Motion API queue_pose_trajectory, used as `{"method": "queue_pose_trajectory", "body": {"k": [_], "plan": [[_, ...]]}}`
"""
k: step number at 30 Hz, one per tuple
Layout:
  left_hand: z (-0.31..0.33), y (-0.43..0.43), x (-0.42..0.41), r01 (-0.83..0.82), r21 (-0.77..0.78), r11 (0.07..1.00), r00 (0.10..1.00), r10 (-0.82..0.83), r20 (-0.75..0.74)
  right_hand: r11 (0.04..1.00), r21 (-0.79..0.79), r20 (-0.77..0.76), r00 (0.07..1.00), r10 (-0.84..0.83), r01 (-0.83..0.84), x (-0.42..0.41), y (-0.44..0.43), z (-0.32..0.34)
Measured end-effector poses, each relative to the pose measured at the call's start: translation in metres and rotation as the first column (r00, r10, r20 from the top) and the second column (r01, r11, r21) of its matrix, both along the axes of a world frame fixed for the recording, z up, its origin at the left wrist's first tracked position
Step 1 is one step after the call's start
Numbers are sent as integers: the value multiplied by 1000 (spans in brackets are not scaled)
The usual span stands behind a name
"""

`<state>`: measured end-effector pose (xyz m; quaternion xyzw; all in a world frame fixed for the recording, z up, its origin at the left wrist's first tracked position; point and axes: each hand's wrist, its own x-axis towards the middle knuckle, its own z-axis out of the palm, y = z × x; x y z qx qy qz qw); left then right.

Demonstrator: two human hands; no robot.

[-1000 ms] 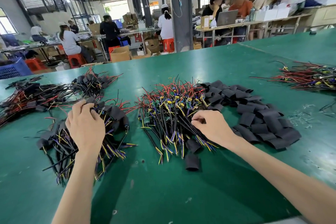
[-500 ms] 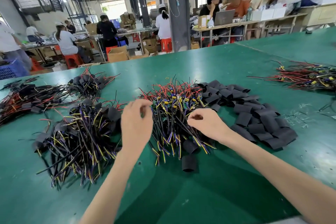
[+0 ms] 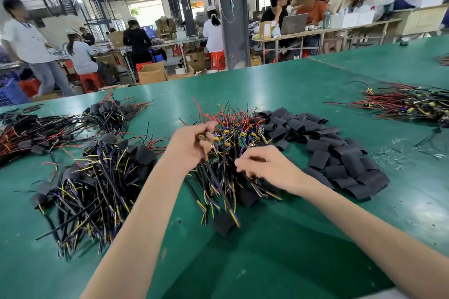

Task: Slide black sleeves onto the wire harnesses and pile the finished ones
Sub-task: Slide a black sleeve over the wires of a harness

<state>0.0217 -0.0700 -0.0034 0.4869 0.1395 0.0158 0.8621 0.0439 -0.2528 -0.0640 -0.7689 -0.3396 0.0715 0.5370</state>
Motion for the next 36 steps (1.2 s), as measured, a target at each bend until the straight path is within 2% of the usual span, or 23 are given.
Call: {"method": "queue_pose_trajectory", "body": {"k": [3,6,9,11,14,16,17,21,22,23,27,31,36], "plan": [[22,18,-13,-20,142,990,998,12,62,973,25,96,968,-233,231,11,-10,5],[45,29,-25,-26,196,980,992,1,128,948,-9,123,941,-316,319,20,-19,8],[55,34,-31,-45,240,970,990,12,139,988,-60,137,981,-136,145,12,-19,11],[52,33,-32,-98,403,910,991,52,125,993,-116,247,968,52,-23,-5,-7,8],[36,31,-29,-125,706,697,991,115,62,938,-318,518,804,293,-137,-29,19,-13],[21,32,-26,-101,861,499,992,119,47,883,-463,635,668,388,-73,-39,31,-26],[13,31,-25,-92,912,399,993,100,57,859,-510,655,629,419,-42,-41,33,-30],[-25,27,-25,-109,994,19,993,55,108,798,-597,593,627,505,-77,-41,29,-30],[-35,25,-27,-118,991,-58,990,72,122,795,-601,592,624,510,-81,-41,27,-30],[-44,24,-29,-137,986,-98,985,93,146,796,-600,595,621,511,-80,-41,26,-29],[-67,25,-34,-290,956,-41,956,38,292,814,-574,604,624,496,-91,-45,28,-27],[-70,21,-38,-420,906,-48,907,-57,417,820,-544,560,653,511,-175,-51,28,-25],[-72,20,-38,-472,882,-17,882,-26,471,824,-559,635,594,494,-88,-58,27,-26]]}}
